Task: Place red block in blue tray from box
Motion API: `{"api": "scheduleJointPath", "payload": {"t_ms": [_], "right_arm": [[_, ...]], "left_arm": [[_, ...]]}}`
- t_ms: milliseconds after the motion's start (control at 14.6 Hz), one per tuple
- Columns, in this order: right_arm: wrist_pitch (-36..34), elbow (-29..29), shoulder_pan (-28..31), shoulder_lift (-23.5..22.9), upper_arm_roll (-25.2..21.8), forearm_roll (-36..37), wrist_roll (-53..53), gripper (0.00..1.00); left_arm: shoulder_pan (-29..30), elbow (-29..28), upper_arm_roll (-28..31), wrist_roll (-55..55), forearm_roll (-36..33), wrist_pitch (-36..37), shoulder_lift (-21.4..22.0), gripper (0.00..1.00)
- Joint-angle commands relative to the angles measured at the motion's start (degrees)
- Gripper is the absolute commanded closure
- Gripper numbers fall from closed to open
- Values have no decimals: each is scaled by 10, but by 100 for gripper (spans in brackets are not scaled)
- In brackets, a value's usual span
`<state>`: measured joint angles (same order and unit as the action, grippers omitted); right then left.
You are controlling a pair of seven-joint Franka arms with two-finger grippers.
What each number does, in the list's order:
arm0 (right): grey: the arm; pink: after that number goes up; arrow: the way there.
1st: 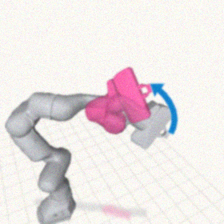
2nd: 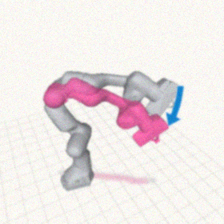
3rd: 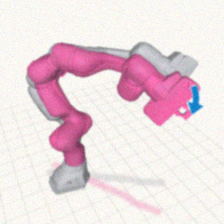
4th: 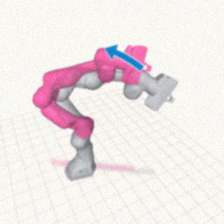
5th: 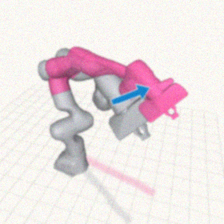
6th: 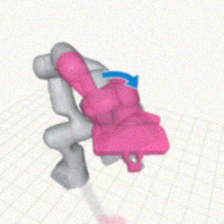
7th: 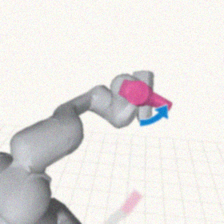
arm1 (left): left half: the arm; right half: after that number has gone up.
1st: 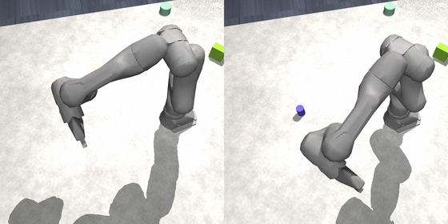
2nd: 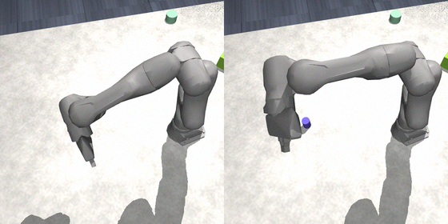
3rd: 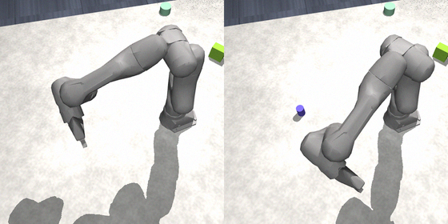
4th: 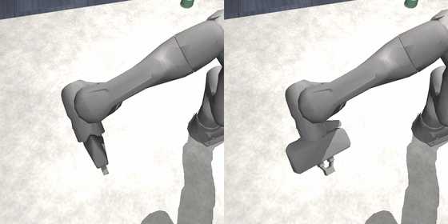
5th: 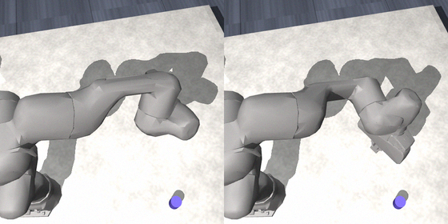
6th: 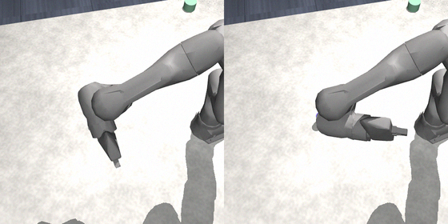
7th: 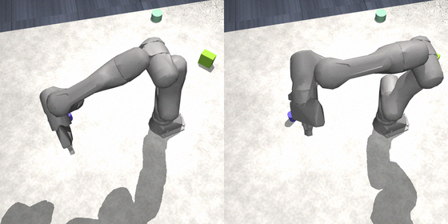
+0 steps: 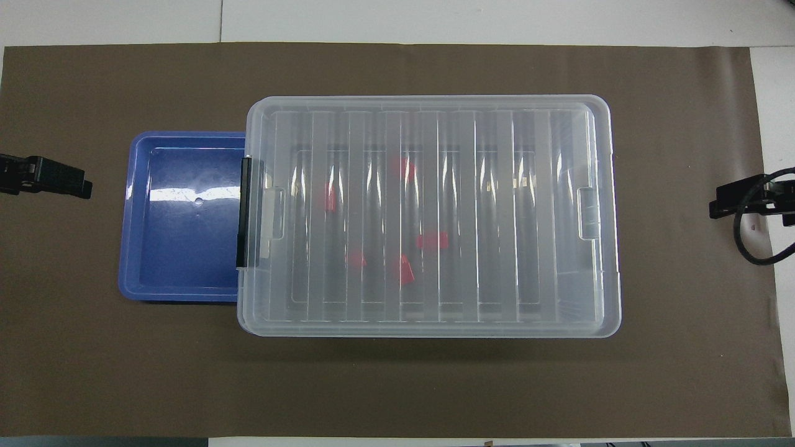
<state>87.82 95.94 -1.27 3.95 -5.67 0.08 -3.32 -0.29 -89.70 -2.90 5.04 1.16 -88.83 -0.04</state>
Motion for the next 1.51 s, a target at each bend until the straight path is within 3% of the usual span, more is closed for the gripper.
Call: {"api": "scheduleJointPath", "payload": {"t_ms": [0, 137, 343, 685, 891, 1440], "right_arm": [[12, 12, 13, 11, 7, -6, -3, 0], [28, 27, 13, 18, 8, -12, -5, 0], [105, 114, 7, 51, 8, -13, -12, 0], [193, 148, -73, 20, 8, -14, -113, 0], [253, 173, -73, -13, 8, -14, -94, 0], [260, 210, -67, -11, 6, -14, -80, 0]], "left_arm": [[4, -20, 1, 6, 3, 1, 18, 0], [4, -20, 1, 6, 3, 1, 18, 0], [4, -20, 1, 6, 3, 1, 18, 0], [4, -20, 0, 6, 3, 2, 18, 0], [4, -20, 1, 6, 3, 4, 18, 0], [4, -25, 0, 5, 3, 15, 22, 0]]}}
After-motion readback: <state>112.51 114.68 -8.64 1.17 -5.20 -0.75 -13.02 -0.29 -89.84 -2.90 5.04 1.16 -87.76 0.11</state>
